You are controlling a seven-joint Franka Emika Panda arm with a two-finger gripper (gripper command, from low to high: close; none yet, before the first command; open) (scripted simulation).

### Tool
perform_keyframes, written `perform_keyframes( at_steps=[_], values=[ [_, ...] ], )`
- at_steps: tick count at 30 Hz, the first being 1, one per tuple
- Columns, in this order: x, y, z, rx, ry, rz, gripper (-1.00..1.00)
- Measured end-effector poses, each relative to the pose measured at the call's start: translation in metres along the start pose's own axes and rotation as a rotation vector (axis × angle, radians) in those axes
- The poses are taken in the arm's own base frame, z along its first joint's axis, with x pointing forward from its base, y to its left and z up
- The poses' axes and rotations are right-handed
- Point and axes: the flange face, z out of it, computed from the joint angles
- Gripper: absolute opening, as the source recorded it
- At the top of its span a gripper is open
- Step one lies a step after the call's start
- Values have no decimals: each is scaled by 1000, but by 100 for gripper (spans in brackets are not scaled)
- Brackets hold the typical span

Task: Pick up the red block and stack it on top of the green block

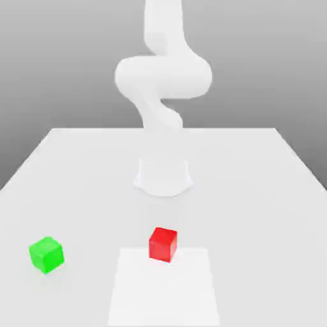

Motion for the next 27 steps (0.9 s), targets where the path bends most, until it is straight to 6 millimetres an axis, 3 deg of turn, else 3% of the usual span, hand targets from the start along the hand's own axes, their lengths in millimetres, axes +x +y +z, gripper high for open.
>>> perform_keyframes(
  at_steps=[5, 11, 18, 24, 25, 27],
  values=[
    [-34, 44, 117, -137, -122, 81, 0],
    [-106, 121, 225, -323, -254, 168, 0],
    [-222, 244, 309, -577, -391, 261, 0],
    [-253, 279, 347, -603, -404, 270, 0],
    [-256, 282, 351, -603, -404, 270, -100],
    [-256, 282, 351, -603, -404, 271, -100]
  ],
)
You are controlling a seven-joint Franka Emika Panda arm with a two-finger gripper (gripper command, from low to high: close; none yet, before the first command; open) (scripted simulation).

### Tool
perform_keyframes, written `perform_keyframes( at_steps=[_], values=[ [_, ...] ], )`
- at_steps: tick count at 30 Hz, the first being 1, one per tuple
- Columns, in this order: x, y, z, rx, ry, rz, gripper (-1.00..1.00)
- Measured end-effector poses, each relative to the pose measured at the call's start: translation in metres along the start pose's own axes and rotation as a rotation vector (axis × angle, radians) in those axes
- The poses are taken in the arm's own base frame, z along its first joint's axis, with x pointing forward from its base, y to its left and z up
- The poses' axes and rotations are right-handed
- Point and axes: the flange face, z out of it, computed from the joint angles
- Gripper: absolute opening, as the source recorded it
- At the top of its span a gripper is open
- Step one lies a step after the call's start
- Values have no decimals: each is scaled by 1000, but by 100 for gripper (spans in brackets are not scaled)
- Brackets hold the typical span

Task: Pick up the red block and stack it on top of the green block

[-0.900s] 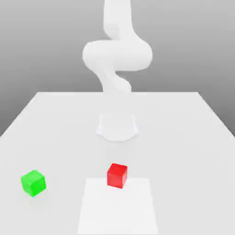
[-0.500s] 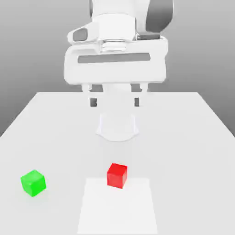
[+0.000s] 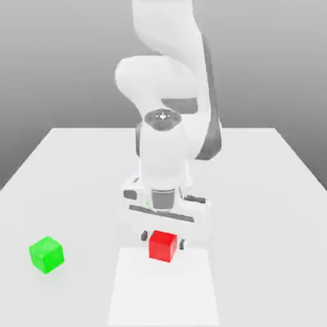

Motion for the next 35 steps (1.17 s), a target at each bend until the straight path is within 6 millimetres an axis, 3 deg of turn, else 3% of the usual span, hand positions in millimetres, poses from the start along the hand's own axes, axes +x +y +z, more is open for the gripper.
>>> perform_keyframes(
  at_steps=[5, 13, 14, 17, 20, 25, 27, 28, 31, 32, 35],
  values=[
    [0, 0, 0, 1, 1, 0, -100],
    [0, -1, -55, 0, 1, 0, -100],
    [7, 0, -61, 0, 1, 8, -100],
    [58, 5, -72, 0, -1, 65, -100],
    [121, 24, -81, 0, -2, 135, -100],
    [228, 97, -97, 0, 0, 283, -100],
    [246, 117, -86, 1, 0, 322, -100],
    [241, 104, -77, 2, 1, 284, -100],
    [239, 99, -44, 1, 1, 267, -100],
    [238, 99, -38, 0, 1, 267, 100],
    [238, 99, -38, 0, 1, 267, 100]
  ],
)
